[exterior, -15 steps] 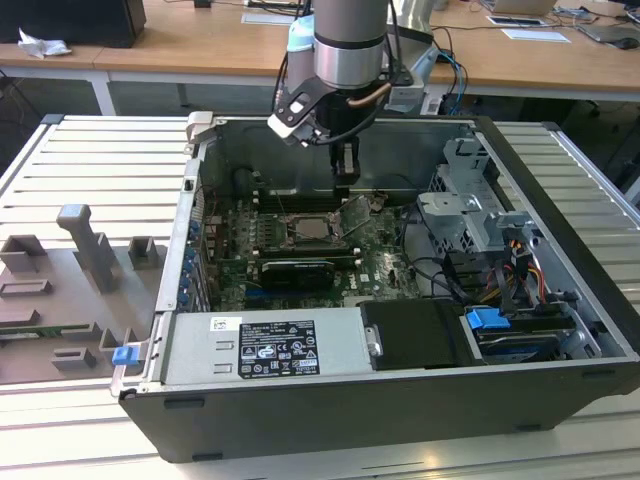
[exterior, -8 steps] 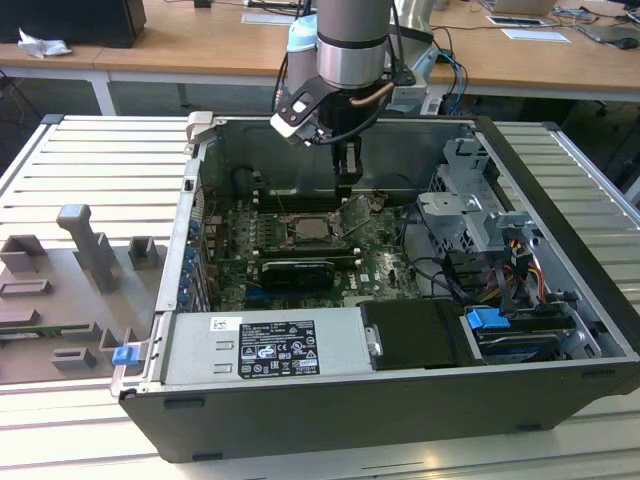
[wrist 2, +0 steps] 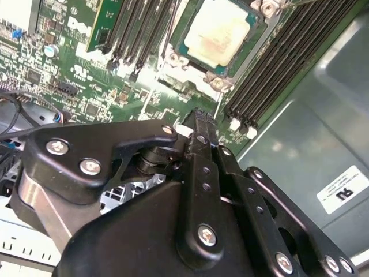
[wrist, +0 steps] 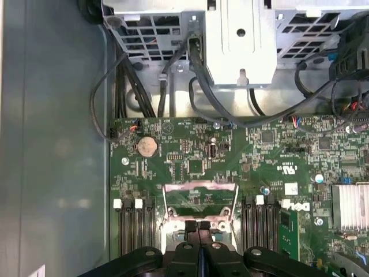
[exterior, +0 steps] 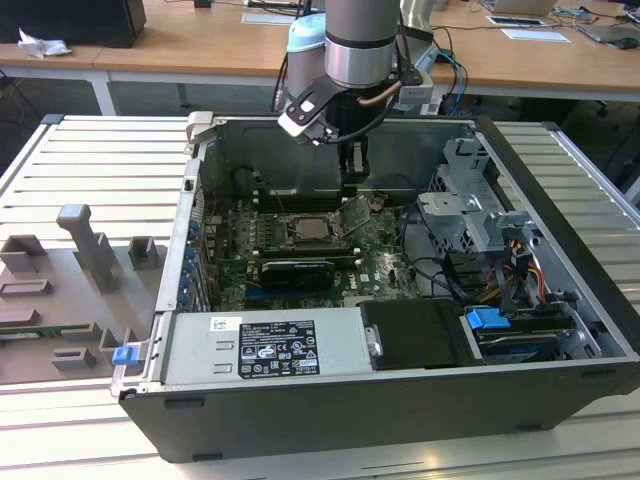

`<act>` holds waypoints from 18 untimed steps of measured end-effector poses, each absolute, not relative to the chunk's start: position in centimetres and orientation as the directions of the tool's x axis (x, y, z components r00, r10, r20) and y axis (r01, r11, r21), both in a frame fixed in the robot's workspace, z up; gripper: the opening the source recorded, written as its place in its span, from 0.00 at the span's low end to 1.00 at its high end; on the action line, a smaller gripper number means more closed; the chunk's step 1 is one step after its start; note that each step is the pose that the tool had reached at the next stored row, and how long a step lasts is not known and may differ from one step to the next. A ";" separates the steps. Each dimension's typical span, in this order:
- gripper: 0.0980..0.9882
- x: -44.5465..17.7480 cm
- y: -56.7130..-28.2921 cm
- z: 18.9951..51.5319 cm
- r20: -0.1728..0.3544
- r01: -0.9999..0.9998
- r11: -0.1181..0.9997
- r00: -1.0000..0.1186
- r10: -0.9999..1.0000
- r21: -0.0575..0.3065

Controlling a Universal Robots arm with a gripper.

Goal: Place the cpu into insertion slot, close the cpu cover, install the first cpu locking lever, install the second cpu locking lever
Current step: 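Close the cpu cover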

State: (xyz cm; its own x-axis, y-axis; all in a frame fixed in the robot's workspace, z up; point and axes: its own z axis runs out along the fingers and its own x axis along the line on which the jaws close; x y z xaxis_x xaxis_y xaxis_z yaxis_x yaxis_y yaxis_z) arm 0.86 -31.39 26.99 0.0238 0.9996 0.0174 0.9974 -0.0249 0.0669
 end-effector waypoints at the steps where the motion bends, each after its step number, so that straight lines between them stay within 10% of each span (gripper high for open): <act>1: 0.01 1.2 -31.4 27.0 0.017 0.998 -0.025 0.024 1.000 0.066; 18: 0.01 4.0 -31.3 27.0 0.018 0.998 -0.025 0.024 1.000 0.060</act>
State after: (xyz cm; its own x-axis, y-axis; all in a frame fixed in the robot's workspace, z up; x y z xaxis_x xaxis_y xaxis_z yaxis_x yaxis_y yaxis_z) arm 4.02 -31.30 26.96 0.0237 0.9996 0.0182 0.9979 -0.0248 0.0597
